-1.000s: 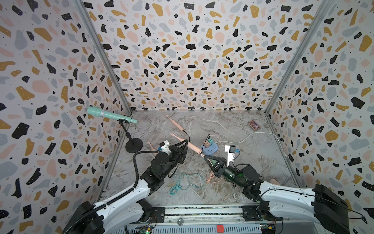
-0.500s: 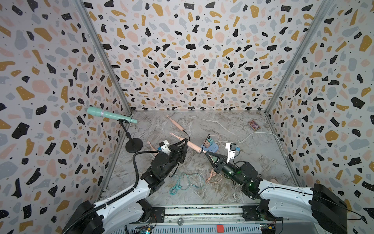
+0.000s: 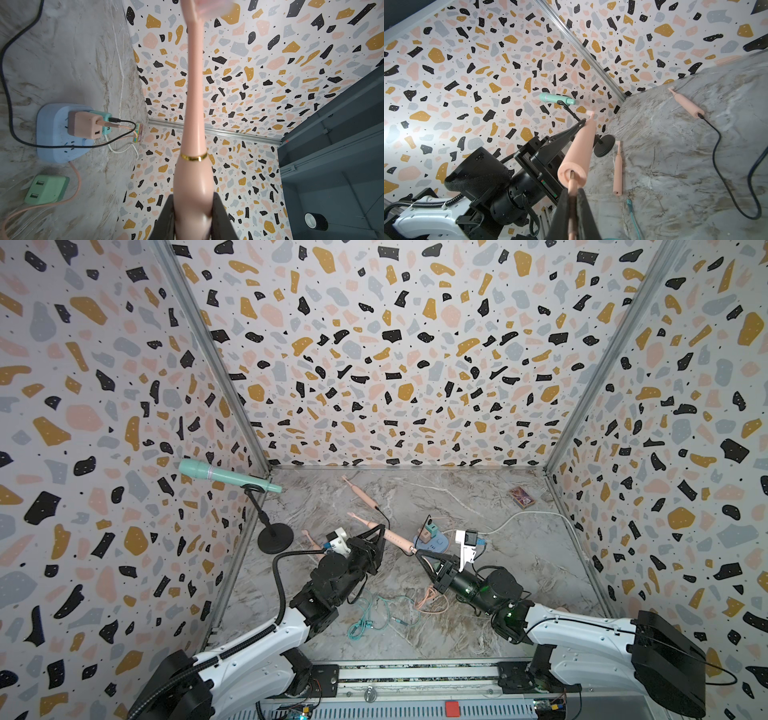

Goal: Charge the electric toothbrush
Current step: Insert the charging cable into the electric toothbrush.

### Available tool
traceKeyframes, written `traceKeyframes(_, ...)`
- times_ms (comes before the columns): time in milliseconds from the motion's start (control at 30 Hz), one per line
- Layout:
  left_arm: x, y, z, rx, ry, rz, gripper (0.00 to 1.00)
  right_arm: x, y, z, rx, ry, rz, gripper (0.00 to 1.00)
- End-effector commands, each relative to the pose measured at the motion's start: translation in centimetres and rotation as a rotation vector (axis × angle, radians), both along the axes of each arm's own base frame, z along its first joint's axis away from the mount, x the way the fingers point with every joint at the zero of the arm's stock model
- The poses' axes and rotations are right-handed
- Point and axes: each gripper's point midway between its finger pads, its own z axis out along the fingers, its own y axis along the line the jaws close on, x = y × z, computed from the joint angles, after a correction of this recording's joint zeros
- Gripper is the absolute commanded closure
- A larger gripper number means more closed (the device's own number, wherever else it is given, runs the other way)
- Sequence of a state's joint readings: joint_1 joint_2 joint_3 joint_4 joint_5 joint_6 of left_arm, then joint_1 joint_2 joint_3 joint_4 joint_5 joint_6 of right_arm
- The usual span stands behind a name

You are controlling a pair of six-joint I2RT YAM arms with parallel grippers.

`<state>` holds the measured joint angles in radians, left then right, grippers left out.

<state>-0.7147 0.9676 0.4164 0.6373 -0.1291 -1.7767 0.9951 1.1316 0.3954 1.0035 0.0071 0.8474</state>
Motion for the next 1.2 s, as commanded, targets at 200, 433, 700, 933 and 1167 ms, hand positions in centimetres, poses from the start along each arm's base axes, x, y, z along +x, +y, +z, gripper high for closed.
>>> traceKeyframes(200,-0.3,-0.3,1.4,-0.035,-0.058,-0.021,1.0,0.3,0.1,1.9,0.034,-0.022,-0.013,1.0)
traceKeyframes(433,-0.5,-1.1,2.6,-0.005,-0.108,-0.049,1.0,1.5,0.8,1.2,-0.041,0.055,-0.035,1.0)
traceKeyframes(700,-1.1,-2.1,3.7,0.016,-0.153,-0.081,1.0,2.4,1.4,0.1,-0.113,0.107,-0.038,1.0)
traceKeyframes(933,-1.8,-3.5,3.4,0.005,-0.155,-0.114,1.0,2.4,2.1,0.0,-0.109,0.085,-0.012,1.0)
traceKeyframes(1167,-2.3,-4.5,3.3,-0.009,-0.16,-0.14,1.0,2.4,2.5,0.0,-0.083,0.071,0.014,1.0)
